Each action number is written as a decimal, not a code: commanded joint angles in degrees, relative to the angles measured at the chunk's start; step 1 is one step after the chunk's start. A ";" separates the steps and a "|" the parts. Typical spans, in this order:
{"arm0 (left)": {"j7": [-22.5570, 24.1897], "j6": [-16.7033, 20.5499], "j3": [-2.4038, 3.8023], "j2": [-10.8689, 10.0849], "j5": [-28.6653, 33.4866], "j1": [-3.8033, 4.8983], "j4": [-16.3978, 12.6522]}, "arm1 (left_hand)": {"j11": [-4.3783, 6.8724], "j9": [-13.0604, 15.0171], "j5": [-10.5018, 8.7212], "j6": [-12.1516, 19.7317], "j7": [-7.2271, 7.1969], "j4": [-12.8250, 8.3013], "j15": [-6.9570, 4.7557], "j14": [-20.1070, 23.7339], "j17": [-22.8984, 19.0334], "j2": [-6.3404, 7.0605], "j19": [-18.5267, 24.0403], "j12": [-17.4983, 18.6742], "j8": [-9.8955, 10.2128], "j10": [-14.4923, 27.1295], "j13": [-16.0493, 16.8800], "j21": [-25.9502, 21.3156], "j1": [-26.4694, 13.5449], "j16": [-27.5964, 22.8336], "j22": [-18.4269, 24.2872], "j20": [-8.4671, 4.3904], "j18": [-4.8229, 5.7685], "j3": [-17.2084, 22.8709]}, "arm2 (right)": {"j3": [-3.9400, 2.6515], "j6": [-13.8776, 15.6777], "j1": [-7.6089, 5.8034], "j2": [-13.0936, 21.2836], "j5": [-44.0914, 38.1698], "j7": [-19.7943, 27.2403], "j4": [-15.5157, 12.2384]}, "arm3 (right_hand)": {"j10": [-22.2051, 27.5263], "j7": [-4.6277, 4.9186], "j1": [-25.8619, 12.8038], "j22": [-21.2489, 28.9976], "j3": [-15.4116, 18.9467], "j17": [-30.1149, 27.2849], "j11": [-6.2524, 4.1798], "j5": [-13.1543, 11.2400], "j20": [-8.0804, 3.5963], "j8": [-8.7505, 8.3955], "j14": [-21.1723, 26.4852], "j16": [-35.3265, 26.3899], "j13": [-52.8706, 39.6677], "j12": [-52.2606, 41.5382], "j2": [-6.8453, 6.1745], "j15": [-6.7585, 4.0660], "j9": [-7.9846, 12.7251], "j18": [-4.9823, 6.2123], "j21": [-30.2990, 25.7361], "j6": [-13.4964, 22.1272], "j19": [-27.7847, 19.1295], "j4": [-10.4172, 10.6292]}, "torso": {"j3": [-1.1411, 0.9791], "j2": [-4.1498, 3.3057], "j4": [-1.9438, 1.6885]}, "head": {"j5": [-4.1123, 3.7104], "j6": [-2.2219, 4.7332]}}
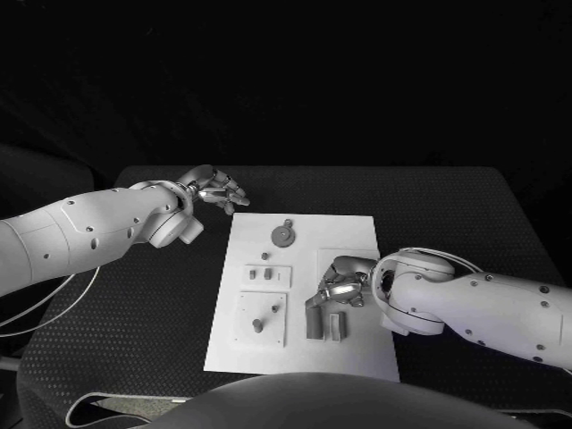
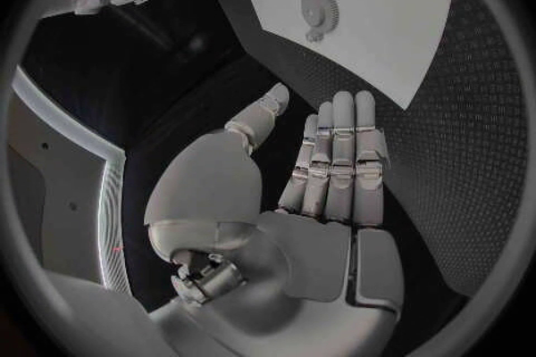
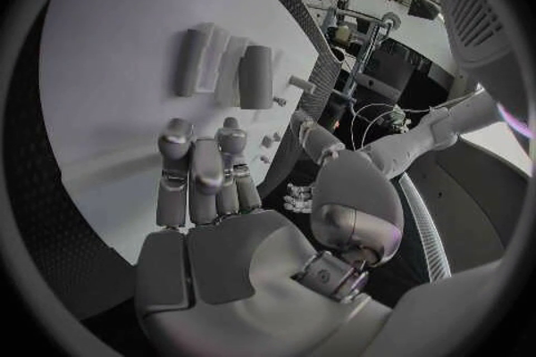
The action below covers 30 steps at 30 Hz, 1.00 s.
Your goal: Assemble the parts on the task board
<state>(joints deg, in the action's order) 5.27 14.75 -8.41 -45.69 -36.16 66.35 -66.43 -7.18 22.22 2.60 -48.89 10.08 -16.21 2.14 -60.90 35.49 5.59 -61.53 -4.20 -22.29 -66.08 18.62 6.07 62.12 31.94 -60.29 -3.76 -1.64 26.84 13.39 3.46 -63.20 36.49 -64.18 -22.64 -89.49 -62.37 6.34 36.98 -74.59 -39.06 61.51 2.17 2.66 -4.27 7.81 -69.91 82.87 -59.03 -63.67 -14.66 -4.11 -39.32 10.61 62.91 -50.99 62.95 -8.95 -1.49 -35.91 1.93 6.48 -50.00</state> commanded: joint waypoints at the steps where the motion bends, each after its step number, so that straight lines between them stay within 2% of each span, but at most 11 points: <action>1: 0.19 -0.74 0.02 0.12 -0.14 0.05 -0.02 | 0.02 0.03 0.26 0.30 -0.10 -0.01 0.18 -0.10 0.09 -0.13 0.02 0.11 0.06 0.39 -0.08 -0.28 -0.53 -0.23 -0.06 0.43 -0.60 -0.11 | 0.00 -1.61 0.30 -0.47 0.01 0.92 0.43 | 0.13 2.50 0.99 -0.06 -0.06 -0.01 0.14 0.14 0.25 -0.10 0.13 -0.16 -0.10 -0.46 0.48 0.21 0.00 4.39 -0.26 2.46 -0.21 -0.41 | 0.01 -0.02 -0.02 | -0.01 0.00; 10: -0.21 -0.72 0.02 0.08 -0.18 0.05 -0.04 | 0.02 0.02 0.26 0.34 -0.08 0.01 0.18 -0.13 0.17 -0.26 0.01 0.11 0.08 0.39 -0.08 -0.29 -0.53 -0.28 -0.08 0.43 -0.61 -0.06 | 0.01 -3.07 0.70 -1.18 1.39 0.63 0.97 | 0.52 2.49 2.98 -0.32 1.78 0.07 0.13 0.14 0.64 0.20 0.44 -0.01 -0.02 -0.88 4.02 0.23 -0.08 4.39 -0.10 2.11 -0.72 -2.85 | 0.03 -0.01 -0.02 | 0.01 0.00; 21: -0.24 -0.73 0.02 0.10 -0.19 0.05 -0.03 | 0.02 0.01 0.26 0.35 -0.07 0.05 0.18 -0.14 0.23 -0.32 0.00 0.11 0.09 0.39 -0.08 -0.30 -0.59 -0.33 -0.09 0.43 -0.60 -0.06 | 0.01 -3.49 1.20 -1.75 1.29 0.84 1.53 | 0.52 2.12 4.07 -0.46 3.19 0.14 -0.21 0.13 0.87 0.95 0.39 0.09 0.27 -1.24 6.57 -0.07 -0.21 4.39 -0.01 0.79 -0.99 -5.20 | -0.01 0.00 0.00 | 0.12 0.00; 28: -0.23 -0.76 0.02 0.10 -0.19 0.05 -0.02 | 0.01 0.01 0.26 0.36 -0.06 0.10 0.18 -0.15 0.29 -0.37 0.00 0.11 0.10 0.40 -0.08 -0.31 -0.68 -0.38 -0.10 0.44 -0.59 -0.06 | 0.01 -3.32 1.20 -1.59 1.29 0.79 1.75 | 0.30 1.59 5.27 -0.51 3.44 0.24 -0.71 0.11 0.92 1.95 0.17 0.15 0.49 -1.41 8.90 -0.52 -0.62 4.39 0.08 -0.90 -0.98 -6.41 | 0.01 0.02 0.02 | 0.09 0.00; 30: -0.23 -0.75 0.02 0.10 -0.19 0.05 -0.02 | 0.01 0.01 0.26 0.36 -0.06 0.10 0.19 -0.15 0.30 -0.37 0.00 0.11 0.10 0.40 -0.08 -0.31 -0.70 -0.39 -0.11 0.44 -0.59 -0.06 | 0.01 -3.42 1.20 -1.55 1.29 0.78 1.77 | 0.28 1.56 5.30 -0.51 3.50 0.29 -0.74 0.11 0.94 1.98 0.12 0.16 0.51 -1.42 9.02 -0.55 -0.64 4.39 0.08 -0.96 -0.98 -6.47 | 0.01 0.02 0.02 | 0.12 0.00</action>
<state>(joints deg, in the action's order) 4.81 14.66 -8.41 -45.66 -36.20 66.34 -66.40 -7.18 22.23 2.60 -48.88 10.08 -16.21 2.14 -60.90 35.73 5.38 -61.53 -4.19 -22.29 -66.08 18.62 6.07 61.91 31.94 -60.32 -3.76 -1.25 26.84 13.28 1.59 -62.19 34.87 -63.11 -22.18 -87.72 -62.16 6.92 42.25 -74.91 -35.61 61.73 1.93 2.66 -3.54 9.52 -69.75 82.87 -58.56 -64.79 -6.15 -4.38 -39.83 10.61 62.91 -50.69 62.21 -15.09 -1.48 -35.91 1.93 6.60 -50.00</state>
